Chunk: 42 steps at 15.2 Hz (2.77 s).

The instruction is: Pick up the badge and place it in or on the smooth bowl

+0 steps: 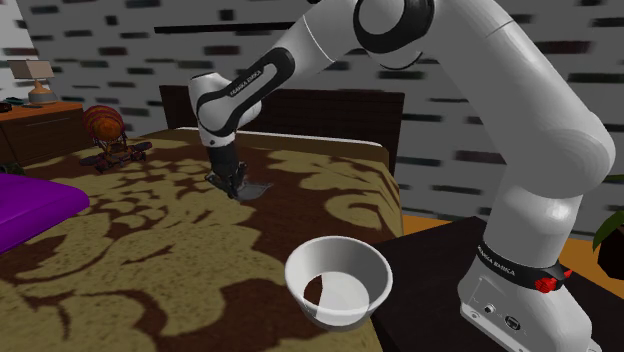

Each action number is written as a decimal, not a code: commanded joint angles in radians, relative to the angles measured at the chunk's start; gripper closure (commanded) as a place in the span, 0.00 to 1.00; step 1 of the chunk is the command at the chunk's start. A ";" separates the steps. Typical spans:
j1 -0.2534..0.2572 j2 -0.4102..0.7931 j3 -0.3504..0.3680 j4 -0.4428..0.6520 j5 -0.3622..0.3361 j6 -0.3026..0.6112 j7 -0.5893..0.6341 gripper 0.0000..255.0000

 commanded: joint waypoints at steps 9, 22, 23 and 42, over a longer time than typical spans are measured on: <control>-0.009 -0.072 0.018 0.020 0.025 -0.090 -0.019 1.00; -0.025 -0.210 0.047 -0.065 0.059 -0.141 -0.014 1.00; -0.030 -0.248 0.054 -0.126 0.065 -0.119 -0.003 1.00; 0.003 -0.879 0.207 -0.913 0.337 0.082 0.106 1.00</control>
